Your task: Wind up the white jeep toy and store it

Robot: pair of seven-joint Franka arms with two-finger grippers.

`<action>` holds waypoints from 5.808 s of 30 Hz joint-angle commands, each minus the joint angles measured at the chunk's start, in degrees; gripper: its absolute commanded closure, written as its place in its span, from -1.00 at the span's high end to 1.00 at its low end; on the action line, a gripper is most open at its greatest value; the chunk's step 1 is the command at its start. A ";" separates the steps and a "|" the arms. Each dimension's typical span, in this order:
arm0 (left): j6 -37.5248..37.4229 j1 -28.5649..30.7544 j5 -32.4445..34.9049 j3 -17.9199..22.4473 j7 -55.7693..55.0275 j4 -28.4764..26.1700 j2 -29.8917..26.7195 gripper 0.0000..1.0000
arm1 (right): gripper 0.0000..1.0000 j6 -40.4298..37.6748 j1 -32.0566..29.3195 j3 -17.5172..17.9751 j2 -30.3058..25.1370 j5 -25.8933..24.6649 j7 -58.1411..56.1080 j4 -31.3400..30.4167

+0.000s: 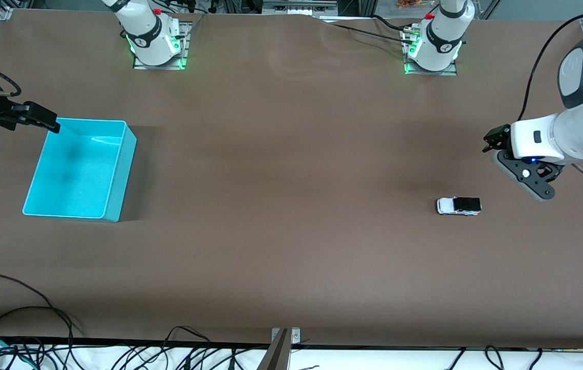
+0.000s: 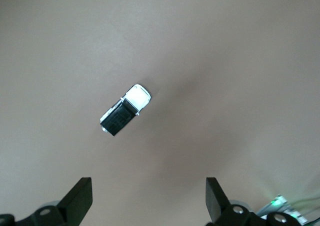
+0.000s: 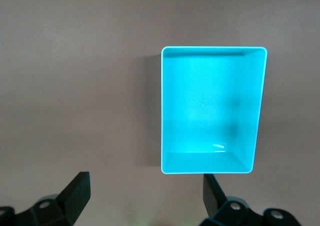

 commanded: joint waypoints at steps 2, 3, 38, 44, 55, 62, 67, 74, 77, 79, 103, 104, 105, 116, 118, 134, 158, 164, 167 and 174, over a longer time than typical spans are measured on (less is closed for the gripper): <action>4.08 1.11 1.59 -0.23 7.59 -5.82 -0.88 1.00 | 1.00 -0.20 -0.32 0.13 -0.74 -0.11 -0.50 -0.84; 8.18 1.63 1.68 -0.23 9.94 -11.23 -1.23 1.00 | 1.00 -0.20 -0.32 0.13 -0.74 -0.11 -0.50 -0.84; 46.88 3.93 10.02 -0.23 38.18 -27.72 9.84 1.00 | 1.00 -0.20 -0.32 0.13 -0.74 -0.03 -0.59 -0.84; 49.08 4.01 12.49 -0.23 38.09 -27.37 10.98 1.00 | 1.00 -0.20 -0.32 0.13 -0.74 -0.11 -0.50 -0.84; 52.69 4.19 12.49 -0.23 38.09 -27.10 13.18 1.00 | 1.00 -0.20 -0.32 0.13 -0.74 -0.03 -0.59 -0.84; 53.57 4.36 12.49 -0.23 38.09 -26.75 14.23 1.00 | 1.00 -0.72 -0.32 0.13 -0.74 -0.11 -0.50 -0.84; 54.28 4.89 12.58 -0.23 38.18 -26.23 15.73 1.00 | 1.00 -1.08 -0.32 0.13 -0.74 -0.11 -0.42 -0.84; 54.98 5.24 12.66 -0.23 38.27 -26.05 16.78 1.00 | 1.00 -1.08 -0.32 0.13 -0.74 -0.11 -0.42 -0.84; 56.20 5.42 12.66 -0.23 38.27 -26.05 17.92 0.89 | 1.00 -1.08 -0.32 0.13 -0.74 -0.03 -0.42 -0.84; 56.91 5.42 12.93 -0.23 38.53 -26.14 18.10 0.54 | 1.00 -1.08 -0.32 0.13 -0.74 -0.11 -0.42 -0.84; 57.00 5.42 14.69 -0.40 39.32 -26.22 17.93 -0.76 | 1.00 -1.16 -0.32 0.13 -0.74 -0.11 -0.42 -0.84; 57.00 5.42 14.69 -0.40 39.32 -26.14 17.93 -0.75 | 1.00 -1.16 -0.32 0.13 -0.74 -0.03 -0.42 -0.84; 57.00 5.33 14.77 -0.40 39.41 -26.22 18.10 -0.75 | 1.00 -1.16 -0.32 0.13 -0.74 -0.03 -0.42 -0.84; 56.74 5.42 14.69 -0.23 40.64 -26.05 19.68 -0.77 | 1.00 -1.16 -0.32 0.13 -0.74 -0.03 -0.42 -0.84; 56.47 5.94 14.69 -0.14 40.73 -26.05 20.12 -0.79 | 1.00 -1.16 -0.32 0.13 -0.74 -0.03 -0.42 -0.84; 56.03 10.60 14.69 -0.14 42.74 -25.79 23.29 -0.85 | 1.00 -1.16 -0.32 0.13 -0.74 -0.03 -0.42 -0.84; 55.59 21.67 14.69 0.39 55.49 -21.66 27.15 -0.84 | 1.00 -1.16 -0.32 0.05 -0.74 -0.03 -0.42 -0.84; 55.59 23.52 14.69 0.39 58.30 -20.95 27.86 -0.84 | 1.00 -1.16 -0.32 0.05 -0.74 -0.03 -0.42 -0.84; 55.59 25.19 14.69 0.39 59.97 -20.34 27.95 -0.84 | 1.00 -1.16 -0.32 0.13 -0.74 -0.03 -0.42 -0.84; 55.59 27.92 14.69 0.39 62.17 -20.16 28.04 -0.88 | 1.00 -1.16 -0.32 0.13 -0.74 -0.03 -0.42 -0.84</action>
